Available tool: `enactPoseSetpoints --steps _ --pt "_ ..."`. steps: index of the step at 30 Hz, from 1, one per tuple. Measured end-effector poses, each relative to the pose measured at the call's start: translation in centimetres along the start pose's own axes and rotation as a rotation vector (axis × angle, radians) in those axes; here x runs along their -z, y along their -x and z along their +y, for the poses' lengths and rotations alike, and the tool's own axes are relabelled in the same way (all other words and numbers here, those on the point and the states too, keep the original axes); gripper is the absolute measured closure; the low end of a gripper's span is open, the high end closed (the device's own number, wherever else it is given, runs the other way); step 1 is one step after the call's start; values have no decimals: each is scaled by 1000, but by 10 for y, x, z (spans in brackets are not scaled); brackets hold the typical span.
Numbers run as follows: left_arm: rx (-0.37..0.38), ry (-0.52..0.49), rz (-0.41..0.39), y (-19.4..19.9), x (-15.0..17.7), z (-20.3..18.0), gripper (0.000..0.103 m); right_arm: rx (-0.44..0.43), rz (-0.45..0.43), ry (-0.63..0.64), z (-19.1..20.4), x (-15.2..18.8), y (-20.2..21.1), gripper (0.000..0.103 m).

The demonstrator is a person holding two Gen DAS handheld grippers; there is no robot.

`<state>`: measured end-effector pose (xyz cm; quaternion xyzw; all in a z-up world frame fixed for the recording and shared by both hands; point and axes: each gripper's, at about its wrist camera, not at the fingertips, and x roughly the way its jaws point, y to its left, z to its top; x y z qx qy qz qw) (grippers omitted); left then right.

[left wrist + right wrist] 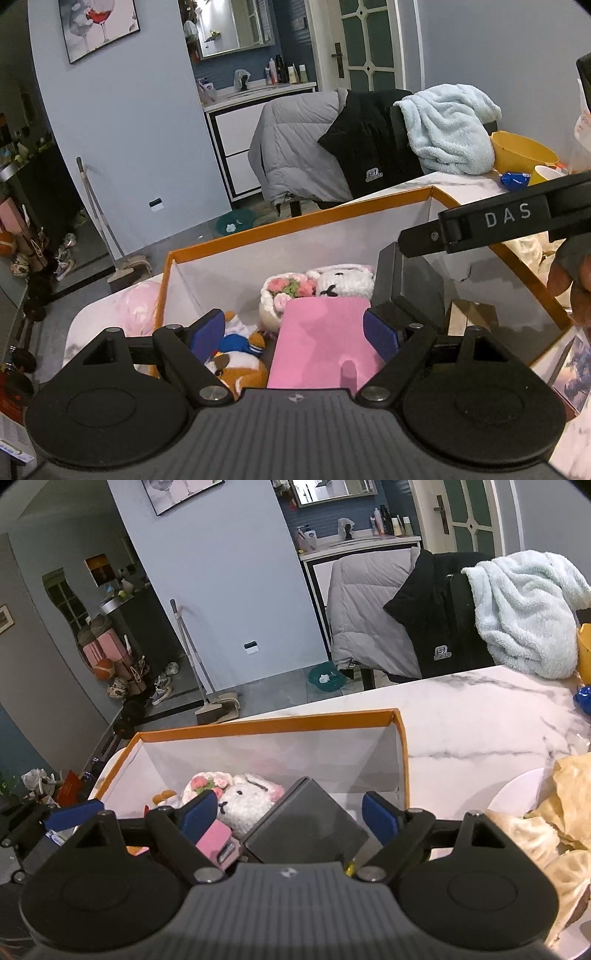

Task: Organize objects
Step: 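Open both grippers to drop the wallet and grey box into the orange box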

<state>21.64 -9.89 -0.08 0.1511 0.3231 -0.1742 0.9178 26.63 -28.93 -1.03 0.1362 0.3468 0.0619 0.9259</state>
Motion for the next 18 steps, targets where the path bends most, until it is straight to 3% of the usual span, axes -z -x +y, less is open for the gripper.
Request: enactPoseSetpoints --steps 18 --pt "42 50 -89 68 21 -1 6 25 -47 89 5 15 105 17"
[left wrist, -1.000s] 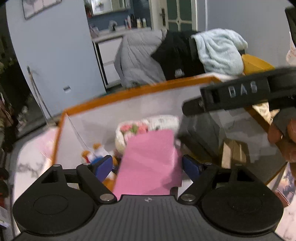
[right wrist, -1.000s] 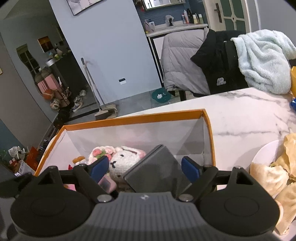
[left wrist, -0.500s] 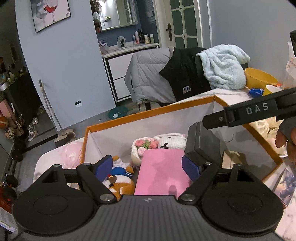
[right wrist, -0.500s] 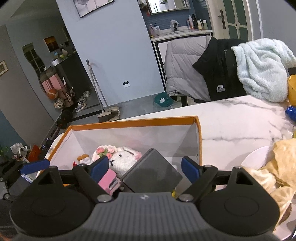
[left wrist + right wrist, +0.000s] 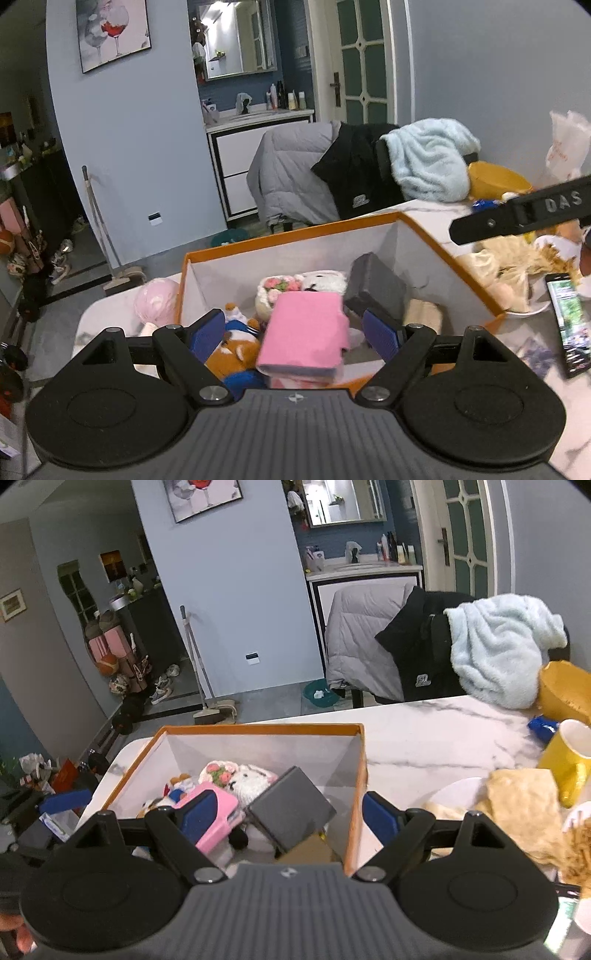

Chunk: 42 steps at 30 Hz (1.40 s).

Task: Organize objects
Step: 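Open both grippers to drop the wallet and grey box into the orange box, then move the left gripper to the orange knitted ball while the right gripper approaches the card box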

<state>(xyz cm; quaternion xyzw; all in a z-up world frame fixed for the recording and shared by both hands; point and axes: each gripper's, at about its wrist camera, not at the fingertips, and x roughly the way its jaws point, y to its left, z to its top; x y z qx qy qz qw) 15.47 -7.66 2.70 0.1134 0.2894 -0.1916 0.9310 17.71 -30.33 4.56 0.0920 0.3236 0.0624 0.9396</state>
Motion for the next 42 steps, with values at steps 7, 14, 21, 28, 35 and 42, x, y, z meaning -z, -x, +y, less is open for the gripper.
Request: enactPoseSetpoints --steps 7,14,21,28,35,42 --pt "16 -66 -57 25 24 -22 6 10 70 56 -13 37 30 15" --pt "90 -78 7 15 55 -47 6 75 214 82 -37 88 27 15" --pt "92 -185 78 -13 75 -82 6 115 247 13 -61 103 21 12" --pt "85 -268 138 -35 93 -98 6 139 308 21 -69 117 4 10" --pt "86 -289 172 -48 98 -103 6 131 331 3 -74 123 -7 10" --pt "47 -266 200 -61 98 -96 12 167 338 59 -69 128 -17 10"
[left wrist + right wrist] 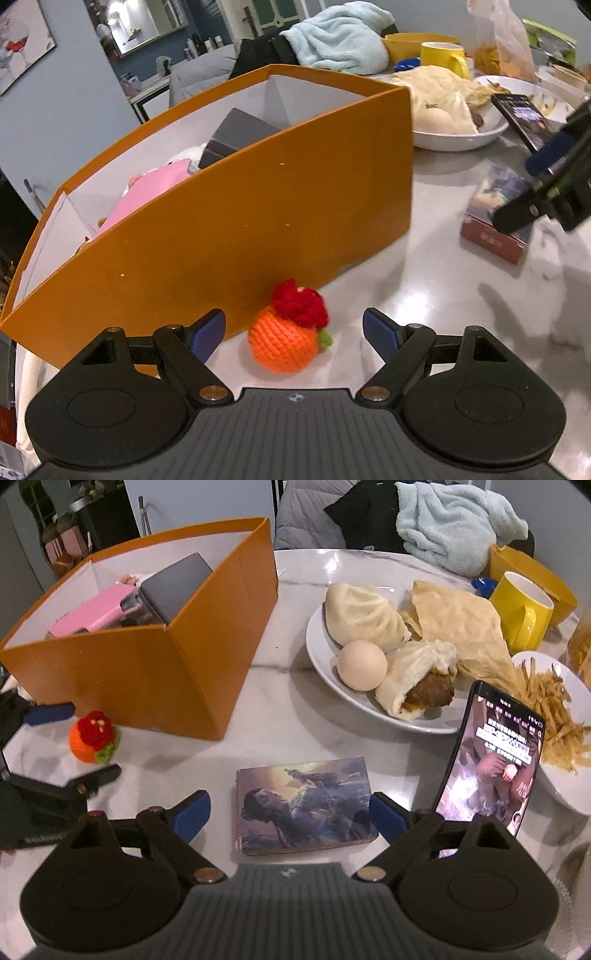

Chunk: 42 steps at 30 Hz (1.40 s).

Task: Organize objects
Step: 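Move the left gripper to the orange knitted ball while the right gripper approaches the card box, then grasp the orange knitted ball with the left gripper while the right gripper grasps the card box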

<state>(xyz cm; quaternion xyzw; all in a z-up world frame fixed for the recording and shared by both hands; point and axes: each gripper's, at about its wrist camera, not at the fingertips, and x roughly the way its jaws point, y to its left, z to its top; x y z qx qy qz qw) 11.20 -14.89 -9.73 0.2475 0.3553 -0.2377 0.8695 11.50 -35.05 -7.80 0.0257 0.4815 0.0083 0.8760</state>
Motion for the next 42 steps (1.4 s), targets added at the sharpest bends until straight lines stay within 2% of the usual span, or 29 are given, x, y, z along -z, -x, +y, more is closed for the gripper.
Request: enactPoseSetpoints --steps 1,3,5,6,7,13,17,19,20,23,25,31,34,36,39,42 --pt "8 17 10 -3 -1 2 15 -1 3 1 0 0 -1 10" --pt "51 70 52 -9 -1 9 28 -5 11 2 1 0 -4 10" --pt "76 116 62 -11 2 14 30 -1 12 10 2 1 -5 10" --pt "86 127 62 -11 3 16 41 1 13 13 2 1 -6 10" --pt "95 136 64 -10 3 18 48 1 15 15 2 1 -7 10" --pt "130 165 74 -4 10 30 49 -11 28 15 2 1 -8 9" --pt "126 160 81 2 15 37 49 -99 54 9 10 2 -4 9" --pt "118 157 95 4 20 41 49 -125 55 17 18 4 -1 13" --pt "116 153 102 5 23 42 49 -127 38 17 20 4 2 21" --pt "111 144 111 11 29 45 49 -67 -38 -13 16 -2 12 21" --pt "110 145 111 15 30 46 49 -25 -54 -33 7 -7 14 16" --pt "115 136 108 24 34 48 49 14 9 -38 -18 -4 -4 14" --pt "127 134 99 28 34 49 49 24 16 -12 -20 1 -9 7" --pt "132 136 93 31 34 49 49 7 40 -26 -23 2 -14 7" --pt "140 130 88 34 35 47 49 -71 100 -118 -28 6 -20 6" --pt "147 124 87 37 38 48 49 -139 127 -111 -19 9 -18 8"
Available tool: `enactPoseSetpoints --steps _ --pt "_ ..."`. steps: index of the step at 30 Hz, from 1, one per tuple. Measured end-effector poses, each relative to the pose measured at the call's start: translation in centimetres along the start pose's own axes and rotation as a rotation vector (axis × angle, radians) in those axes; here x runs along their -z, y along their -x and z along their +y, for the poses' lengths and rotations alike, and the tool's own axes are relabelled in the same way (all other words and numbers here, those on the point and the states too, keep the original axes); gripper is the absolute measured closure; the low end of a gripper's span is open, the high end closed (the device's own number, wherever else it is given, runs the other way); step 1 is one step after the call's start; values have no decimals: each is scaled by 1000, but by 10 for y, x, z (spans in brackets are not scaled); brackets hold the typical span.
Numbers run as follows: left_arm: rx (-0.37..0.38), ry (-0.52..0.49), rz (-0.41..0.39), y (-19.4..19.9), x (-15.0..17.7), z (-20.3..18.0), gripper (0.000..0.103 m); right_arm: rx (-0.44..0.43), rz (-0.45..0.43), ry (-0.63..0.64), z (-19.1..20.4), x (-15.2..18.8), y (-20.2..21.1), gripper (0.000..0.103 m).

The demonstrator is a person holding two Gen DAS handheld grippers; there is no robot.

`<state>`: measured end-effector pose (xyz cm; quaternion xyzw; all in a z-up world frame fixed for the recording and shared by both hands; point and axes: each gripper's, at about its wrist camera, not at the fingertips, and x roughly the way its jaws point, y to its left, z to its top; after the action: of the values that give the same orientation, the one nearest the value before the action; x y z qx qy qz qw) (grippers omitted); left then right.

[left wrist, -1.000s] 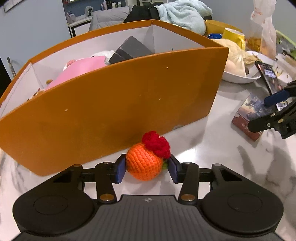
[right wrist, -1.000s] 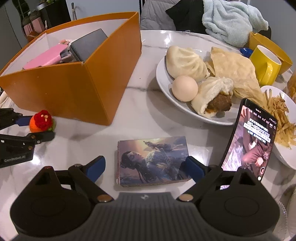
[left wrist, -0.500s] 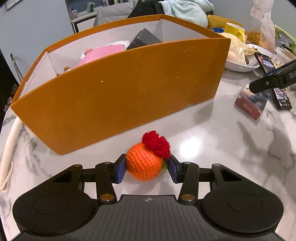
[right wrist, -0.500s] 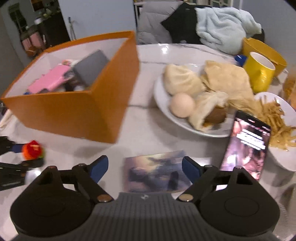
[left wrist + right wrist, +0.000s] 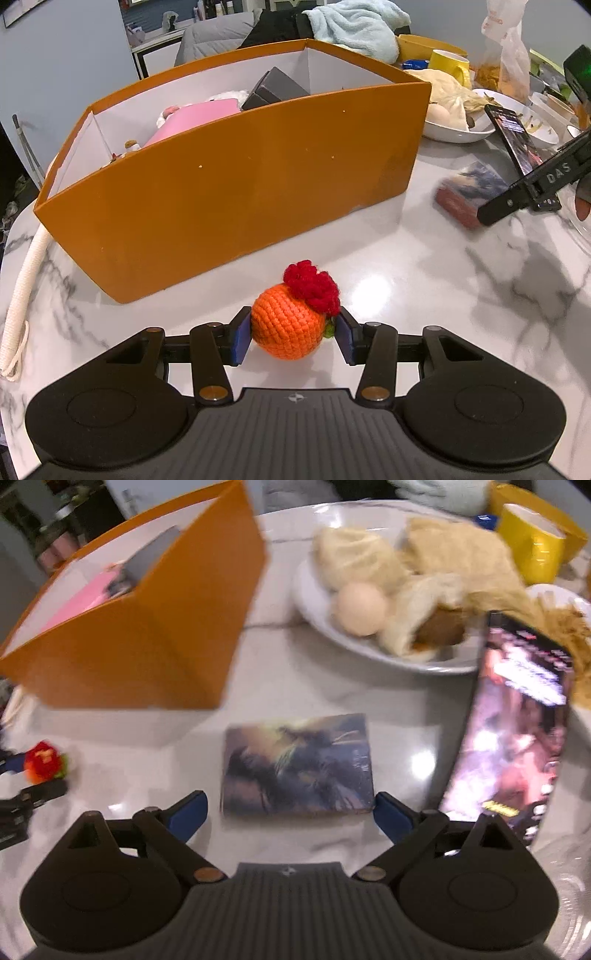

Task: Organize objects
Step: 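Grasp the orange knitted ball with the left gripper while the right gripper grasps the card box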

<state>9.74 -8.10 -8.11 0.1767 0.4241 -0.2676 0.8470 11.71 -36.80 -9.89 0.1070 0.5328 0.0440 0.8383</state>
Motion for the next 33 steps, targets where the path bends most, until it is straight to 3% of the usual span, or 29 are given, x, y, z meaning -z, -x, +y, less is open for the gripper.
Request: enactPoseSetpoints --steps 3,5,6,8,11,13,19,22,29,31,33 --pt "-3 4 4 1 4 4 49 -156 69 9 13 6 1 10" --pt "-7 7 10 2 7 8 49 -251 95 100 31 10 5 10" --pt "-9 9 14 2 8 10 49 -250 76 157 39 12 9 10" --pt "-11 12 19 3 11 13 49 -175 57 222 49 12 13 10" --pt "-13 17 14 6 13 15 49 20 42 288 54 9 12 10" --pt "-15 16 14 7 14 15 49 77 -11 357 57 10 11 10" --pt "-10 1 26 9 22 11 49 127 -124 416 58 11 -1 6" --pt "-4 -4 28 12 26 11 49 167 -110 428 65 5 -16 6" --pt "9 7 37 19 39 10 49 104 -68 356 70 -2 -32 5" --pt "6 0 44 19 42 8 49 87 -48 355 74 -2 -33 8" --pt "5 -2 52 19 44 9 49 76 -46 375 78 1 -30 17"
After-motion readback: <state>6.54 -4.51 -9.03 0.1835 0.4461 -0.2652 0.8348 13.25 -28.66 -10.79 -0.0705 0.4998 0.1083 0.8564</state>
